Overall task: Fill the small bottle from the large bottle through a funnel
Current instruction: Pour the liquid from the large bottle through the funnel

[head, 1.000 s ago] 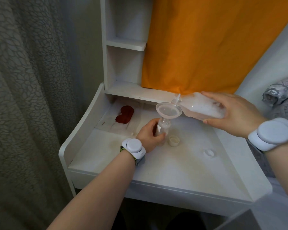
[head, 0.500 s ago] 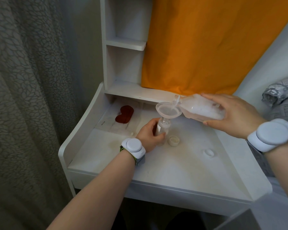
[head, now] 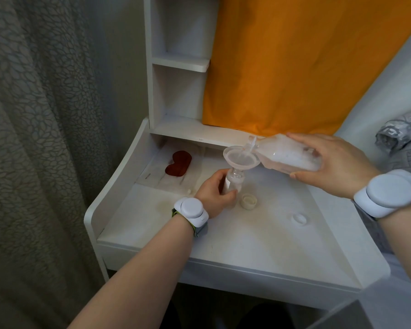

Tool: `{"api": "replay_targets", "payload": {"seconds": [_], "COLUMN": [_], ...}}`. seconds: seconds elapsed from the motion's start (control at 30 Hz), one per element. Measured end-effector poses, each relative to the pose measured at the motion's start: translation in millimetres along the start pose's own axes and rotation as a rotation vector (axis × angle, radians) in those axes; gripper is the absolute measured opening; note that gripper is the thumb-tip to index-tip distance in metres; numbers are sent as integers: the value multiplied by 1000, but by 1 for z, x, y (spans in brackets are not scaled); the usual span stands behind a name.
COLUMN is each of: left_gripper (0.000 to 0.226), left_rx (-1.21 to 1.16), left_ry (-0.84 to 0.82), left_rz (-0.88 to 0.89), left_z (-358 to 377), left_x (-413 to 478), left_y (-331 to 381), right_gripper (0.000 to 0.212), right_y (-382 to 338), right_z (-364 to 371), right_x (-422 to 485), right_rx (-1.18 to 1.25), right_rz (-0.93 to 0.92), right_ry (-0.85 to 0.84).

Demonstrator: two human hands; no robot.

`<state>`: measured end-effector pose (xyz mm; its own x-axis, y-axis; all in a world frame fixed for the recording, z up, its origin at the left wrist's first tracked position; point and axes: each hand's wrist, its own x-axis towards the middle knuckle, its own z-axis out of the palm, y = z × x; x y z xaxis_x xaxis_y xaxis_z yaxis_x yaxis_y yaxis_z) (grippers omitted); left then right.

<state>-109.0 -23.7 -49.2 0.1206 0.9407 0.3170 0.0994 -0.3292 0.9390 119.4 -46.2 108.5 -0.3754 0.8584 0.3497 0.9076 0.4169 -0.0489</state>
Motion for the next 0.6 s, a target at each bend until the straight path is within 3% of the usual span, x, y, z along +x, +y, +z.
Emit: {"api": "replay_targets", "payload": {"seconds": [0.6], "left_gripper": [41], "left_rx": [-11], "left_ry": [-15], "left_rz": [7], "left_z": [0], "left_x": [0], "left_y": [-1], "right_gripper": [76], "right_y": [2], "right_z": [0], "right_x": [1], "right_rx": [0], "right_rz": [-6], "right_ry": [9]}}
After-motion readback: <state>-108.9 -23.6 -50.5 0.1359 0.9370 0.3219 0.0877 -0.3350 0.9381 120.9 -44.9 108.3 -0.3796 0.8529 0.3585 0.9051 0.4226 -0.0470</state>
